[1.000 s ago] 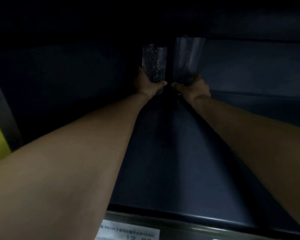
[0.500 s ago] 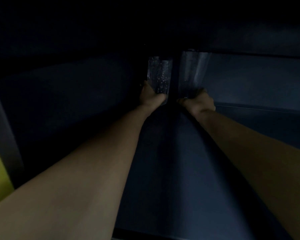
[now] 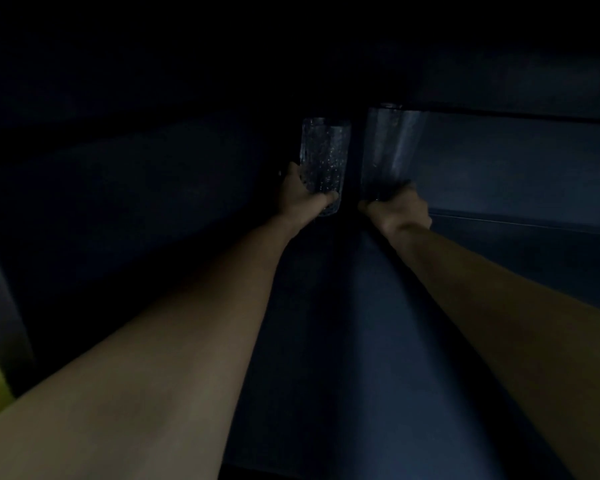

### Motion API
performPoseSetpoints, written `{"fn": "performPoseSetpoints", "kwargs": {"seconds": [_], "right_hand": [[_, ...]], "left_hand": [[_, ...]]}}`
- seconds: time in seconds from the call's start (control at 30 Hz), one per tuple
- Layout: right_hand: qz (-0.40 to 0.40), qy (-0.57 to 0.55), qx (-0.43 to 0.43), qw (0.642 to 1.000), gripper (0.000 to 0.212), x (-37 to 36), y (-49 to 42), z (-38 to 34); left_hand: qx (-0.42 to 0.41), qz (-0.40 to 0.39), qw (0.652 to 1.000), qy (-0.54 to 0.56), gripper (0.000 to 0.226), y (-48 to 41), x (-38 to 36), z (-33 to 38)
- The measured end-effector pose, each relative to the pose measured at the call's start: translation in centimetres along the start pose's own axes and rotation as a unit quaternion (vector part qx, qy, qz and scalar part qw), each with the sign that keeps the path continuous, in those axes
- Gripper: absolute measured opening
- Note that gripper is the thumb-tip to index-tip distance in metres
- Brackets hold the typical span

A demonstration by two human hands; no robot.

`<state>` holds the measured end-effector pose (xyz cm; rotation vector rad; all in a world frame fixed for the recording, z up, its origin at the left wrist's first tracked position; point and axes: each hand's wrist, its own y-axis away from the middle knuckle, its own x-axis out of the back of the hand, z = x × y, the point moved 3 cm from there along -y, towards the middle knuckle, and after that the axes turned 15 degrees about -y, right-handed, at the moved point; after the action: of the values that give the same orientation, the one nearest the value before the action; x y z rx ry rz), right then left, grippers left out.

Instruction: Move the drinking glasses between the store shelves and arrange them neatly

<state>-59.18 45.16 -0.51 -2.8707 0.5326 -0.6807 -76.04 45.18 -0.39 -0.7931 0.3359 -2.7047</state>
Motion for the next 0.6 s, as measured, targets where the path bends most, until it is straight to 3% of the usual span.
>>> {"fn": "performPoseSetpoints", "kwargs": {"seconds": [0.37, 0.6], "right_hand": [[-0.006, 0.017, 0.000, 1.000, 0.069, -0.2, -0.2, 0.0], [-0.008, 0.025, 0.010, 1.000, 0.069, 0.0, -0.1, 0.1]], "left_hand": [[0.004, -0.021, 1.000, -0.006, 0.062, 0.6, 0.3, 0.1], [0.016, -0.018, 0.999, -0.043, 0.083, 1.9, 0.9, 0.6]]}}
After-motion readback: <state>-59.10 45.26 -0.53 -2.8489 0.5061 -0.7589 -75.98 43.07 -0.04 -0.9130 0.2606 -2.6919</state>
